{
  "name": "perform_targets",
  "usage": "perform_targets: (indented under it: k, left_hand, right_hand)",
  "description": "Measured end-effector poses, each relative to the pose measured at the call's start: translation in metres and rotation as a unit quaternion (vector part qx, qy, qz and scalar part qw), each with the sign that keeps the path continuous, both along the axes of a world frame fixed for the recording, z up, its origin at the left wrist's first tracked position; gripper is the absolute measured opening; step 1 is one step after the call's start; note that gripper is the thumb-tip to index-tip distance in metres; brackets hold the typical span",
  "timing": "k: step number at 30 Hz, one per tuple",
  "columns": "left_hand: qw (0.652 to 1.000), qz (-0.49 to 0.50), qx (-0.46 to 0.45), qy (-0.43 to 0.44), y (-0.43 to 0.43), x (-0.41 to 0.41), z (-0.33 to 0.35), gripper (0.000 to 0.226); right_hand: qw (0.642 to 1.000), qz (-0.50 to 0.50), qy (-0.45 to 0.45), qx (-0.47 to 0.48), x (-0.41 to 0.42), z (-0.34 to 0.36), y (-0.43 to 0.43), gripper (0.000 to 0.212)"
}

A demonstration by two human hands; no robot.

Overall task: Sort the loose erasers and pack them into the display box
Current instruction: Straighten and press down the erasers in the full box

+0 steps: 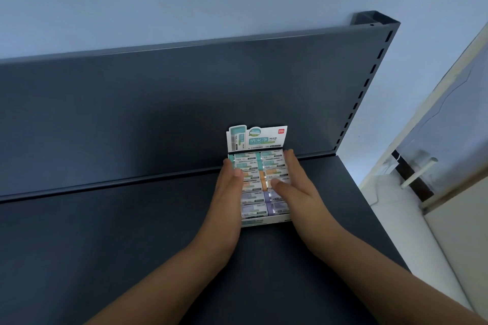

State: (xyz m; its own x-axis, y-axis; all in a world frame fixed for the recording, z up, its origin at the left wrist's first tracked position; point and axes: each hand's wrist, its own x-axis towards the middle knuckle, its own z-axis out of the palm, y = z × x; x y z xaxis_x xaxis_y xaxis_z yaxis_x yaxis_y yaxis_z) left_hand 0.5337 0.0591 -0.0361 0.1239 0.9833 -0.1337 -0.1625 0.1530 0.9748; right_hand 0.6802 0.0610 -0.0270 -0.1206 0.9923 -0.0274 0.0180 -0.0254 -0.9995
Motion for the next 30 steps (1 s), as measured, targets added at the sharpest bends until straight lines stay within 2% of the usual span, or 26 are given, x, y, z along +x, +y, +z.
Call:
perform_targets:
  k: [6, 10, 14, 19, 21, 23, 24, 26, 27, 28, 30]
  left_hand:
    - [0.996, 0.086, 0.011, 0.028, 0.003, 0.006, 0.003, 0.029]
    - [0.992, 0.12, 0.007, 0.048, 0.004, 0.013, 0.002, 0.044]
    - [0.989, 0.138, 0.013, 0.053, 0.004, 0.016, 0.005, 0.049]
    - [0.989, 0.136, 0.003, 0.052, 0.002, 0.015, 0.007, 0.046]
    - [0.992, 0.119, -0.005, 0.043, 0.002, 0.011, 0.009, 0.039]
    - [0.994, 0.094, -0.001, 0.058, 0.0, 0.003, 0.009, 0.03]
    - [0.993, 0.074, 0.022, 0.085, -0.002, -0.002, 0.007, 0.027]
    - [0.971, 0.021, 0.107, 0.214, -0.001, -0.014, -0.001, 0.028]
    - [0.947, -0.012, 0.139, 0.29, -0.002, -0.02, -0.006, 0.039]
    - [0.922, -0.044, 0.153, 0.352, -0.003, -0.024, -0.012, 0.056]
    - [0.877, -0.088, 0.153, 0.447, -0.003, -0.029, -0.021, 0.102]
  right_hand:
    - [0.994, -0.097, -0.01, -0.043, -0.009, -0.006, 0.01, 0.041]
    - [0.992, -0.117, -0.038, -0.03, -0.013, -0.005, 0.009, 0.045]
    - [0.988, -0.132, -0.073, -0.001, -0.015, -0.005, 0.008, 0.048]
    - [0.991, -0.121, -0.065, -0.007, -0.014, 0.0, 0.005, 0.047]
    - [0.994, -0.104, -0.037, -0.027, -0.01, 0.004, 0.004, 0.046]
    - [0.996, -0.064, -0.049, -0.027, -0.001, 0.007, 0.0, 0.043]
    - [0.996, -0.036, -0.075, -0.019, 0.004, 0.007, -0.002, 0.041]
    - [0.979, 0.019, -0.203, 0.029, 0.015, 0.007, -0.007, 0.036]
    - [0.957, 0.048, -0.281, 0.052, 0.021, 0.003, -0.008, 0.047]
    - [0.934, 0.078, -0.342, 0.063, 0.026, -0.002, -0.008, 0.068]
    - [0.906, 0.121, -0.403, 0.043, 0.032, -0.01, -0.007, 0.113]
